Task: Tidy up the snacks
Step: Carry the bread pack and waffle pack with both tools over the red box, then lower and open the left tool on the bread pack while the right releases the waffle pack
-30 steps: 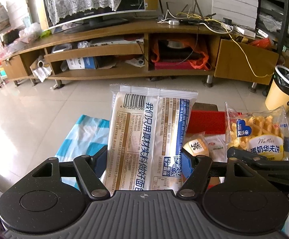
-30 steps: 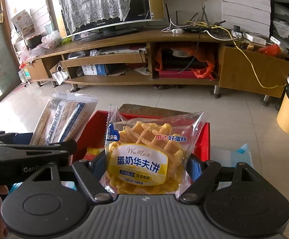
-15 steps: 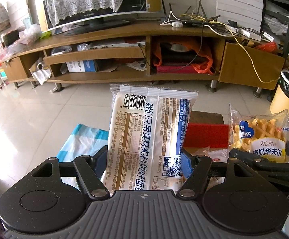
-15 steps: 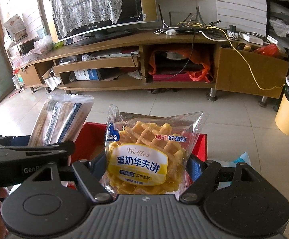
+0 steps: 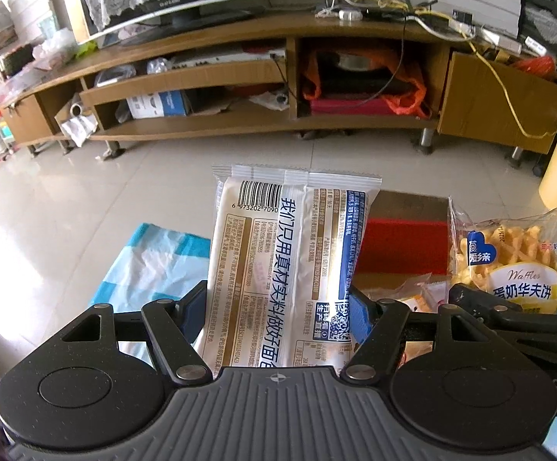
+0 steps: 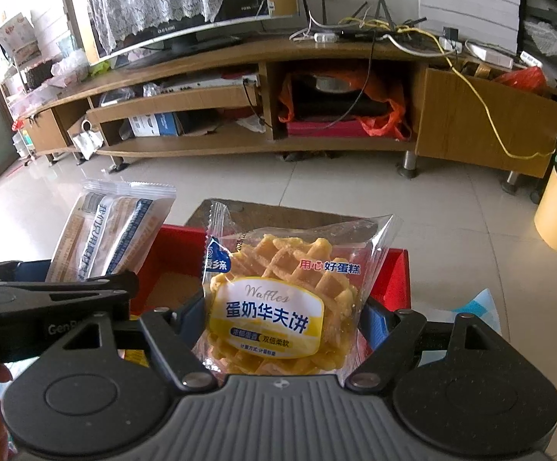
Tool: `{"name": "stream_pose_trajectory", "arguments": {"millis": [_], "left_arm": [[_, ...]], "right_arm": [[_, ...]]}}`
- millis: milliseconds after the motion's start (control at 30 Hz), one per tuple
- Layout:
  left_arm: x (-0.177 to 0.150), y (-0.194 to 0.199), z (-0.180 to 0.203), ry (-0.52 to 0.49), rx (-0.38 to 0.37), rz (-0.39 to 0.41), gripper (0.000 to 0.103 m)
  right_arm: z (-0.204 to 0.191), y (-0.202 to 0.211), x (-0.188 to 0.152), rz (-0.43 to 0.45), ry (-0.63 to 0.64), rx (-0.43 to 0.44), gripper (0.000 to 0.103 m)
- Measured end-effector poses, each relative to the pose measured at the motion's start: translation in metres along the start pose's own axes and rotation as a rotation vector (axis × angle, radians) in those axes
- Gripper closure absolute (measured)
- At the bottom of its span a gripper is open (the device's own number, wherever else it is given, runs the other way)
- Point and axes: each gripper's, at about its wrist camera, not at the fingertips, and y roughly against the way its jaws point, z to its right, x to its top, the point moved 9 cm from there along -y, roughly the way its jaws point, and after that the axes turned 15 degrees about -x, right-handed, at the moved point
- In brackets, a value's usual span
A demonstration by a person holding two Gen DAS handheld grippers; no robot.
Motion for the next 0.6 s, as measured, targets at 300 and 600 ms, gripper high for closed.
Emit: {"name": "stream_pose_trajectory", "arguments": {"millis": [300, 600], "left_arm": [[-0.013, -0.024, -0.004, 0.006, 0.003, -0.082, 0.028], [-0.022, -0.033, -0.002, -0.02, 0.022, -0.126, 0.027]], "right_arm": [[-0.005, -0.022, -0.013, -0.059, 0.029, -0.011, 0.027], [-0.003, -0.036, -0.026, -0.123, 0.019, 0.009, 0.026]]}}
